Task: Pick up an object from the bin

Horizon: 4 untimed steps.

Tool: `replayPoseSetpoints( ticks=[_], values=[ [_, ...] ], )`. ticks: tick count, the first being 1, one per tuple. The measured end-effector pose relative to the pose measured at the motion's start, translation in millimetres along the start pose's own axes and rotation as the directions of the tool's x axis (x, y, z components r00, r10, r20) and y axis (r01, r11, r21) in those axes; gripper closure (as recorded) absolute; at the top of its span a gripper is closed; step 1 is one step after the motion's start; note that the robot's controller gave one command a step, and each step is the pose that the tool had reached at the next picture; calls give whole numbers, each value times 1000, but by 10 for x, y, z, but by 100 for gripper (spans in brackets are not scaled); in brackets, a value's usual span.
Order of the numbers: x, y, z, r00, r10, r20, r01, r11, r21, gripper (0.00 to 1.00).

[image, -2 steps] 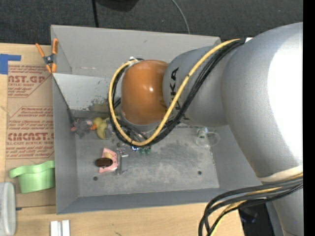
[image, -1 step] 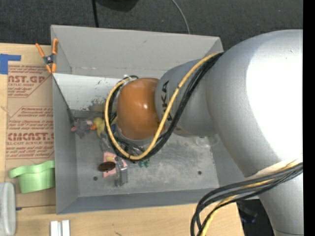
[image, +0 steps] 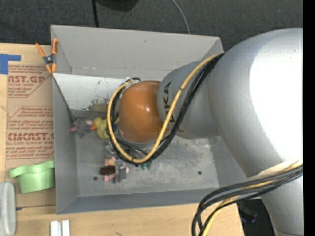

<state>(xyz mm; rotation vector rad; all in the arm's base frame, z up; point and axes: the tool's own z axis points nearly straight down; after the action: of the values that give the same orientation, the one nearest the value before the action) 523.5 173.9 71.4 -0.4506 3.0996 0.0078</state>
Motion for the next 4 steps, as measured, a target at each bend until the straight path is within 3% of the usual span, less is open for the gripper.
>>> replayPoseSetpoints(
  ticks=[4],
  values=[
    [0,2,-157,1000,0,0,0,1000,0,100]
  ],
)
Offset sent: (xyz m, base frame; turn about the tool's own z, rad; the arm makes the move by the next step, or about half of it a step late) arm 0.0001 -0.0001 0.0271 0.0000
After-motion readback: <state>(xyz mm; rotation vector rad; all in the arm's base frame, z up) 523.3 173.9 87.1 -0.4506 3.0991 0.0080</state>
